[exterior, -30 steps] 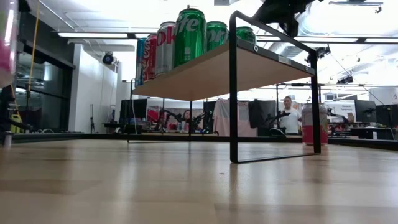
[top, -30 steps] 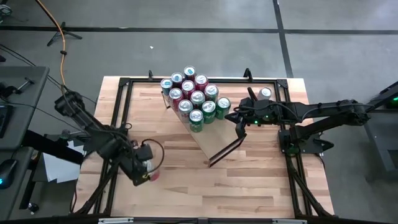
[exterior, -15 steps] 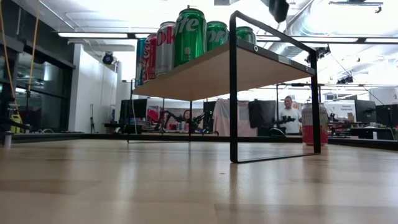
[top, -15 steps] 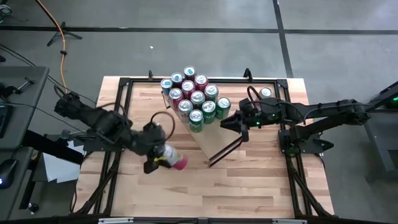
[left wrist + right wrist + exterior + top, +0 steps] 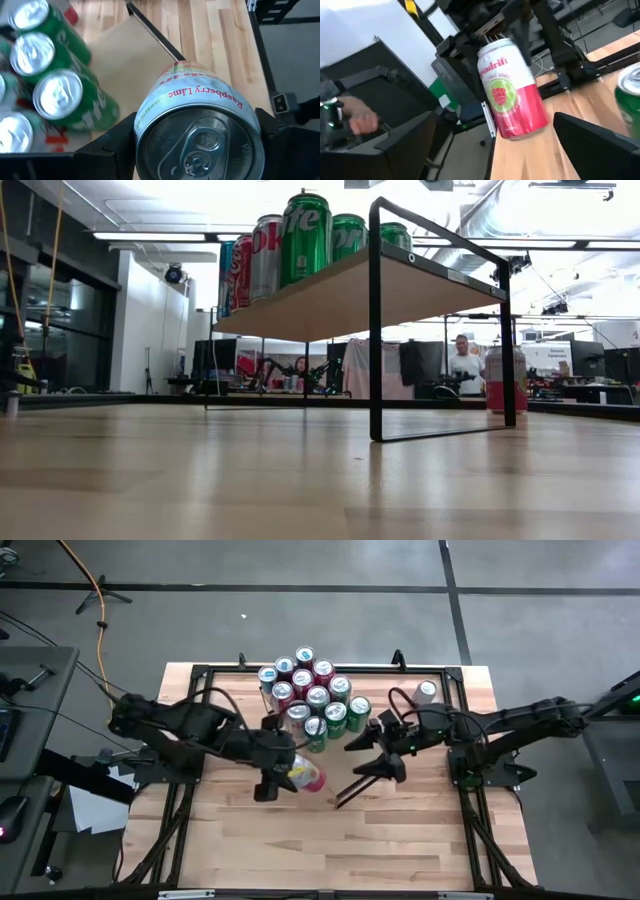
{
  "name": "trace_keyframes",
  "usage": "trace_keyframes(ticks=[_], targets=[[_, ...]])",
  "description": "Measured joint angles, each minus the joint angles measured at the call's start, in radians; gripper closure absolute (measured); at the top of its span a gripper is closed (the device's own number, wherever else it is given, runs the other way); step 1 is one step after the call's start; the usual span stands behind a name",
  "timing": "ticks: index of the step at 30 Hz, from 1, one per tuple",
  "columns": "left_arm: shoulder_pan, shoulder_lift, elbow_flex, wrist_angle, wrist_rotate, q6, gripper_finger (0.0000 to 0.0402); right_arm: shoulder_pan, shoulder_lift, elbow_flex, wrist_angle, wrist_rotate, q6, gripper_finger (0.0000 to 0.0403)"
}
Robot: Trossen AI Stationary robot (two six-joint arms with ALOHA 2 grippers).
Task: Place canned beverage on shelf
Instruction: Put the bottom pink soda can on the shelf
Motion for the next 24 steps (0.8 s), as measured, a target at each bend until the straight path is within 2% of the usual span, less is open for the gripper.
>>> trace_keyframes(ticks=[5,12,17,24], targets=[[0.024,0.050,0.067,0.004,-0.008,0.107,0.0203,0.011,0.063,0.111,-0.061,0.004,-0.165,0.0027],[0.044,0.102,0.110,0.012,-0.054,0.217,0.0203,-0.014,0.194,0.368,-0.446,0.081,-0.401,0.0029],[0.048,0.127,0.111,0.015,-0.116,0.251,0.0203,-0.029,0.286,0.476,-0.595,0.080,-0.426,0.0029],[0.045,0.139,0.110,0.031,-0.152,0.284,0.0203,-0.029,0.360,0.501,-0.595,0.060,-0.427,0.0029]])
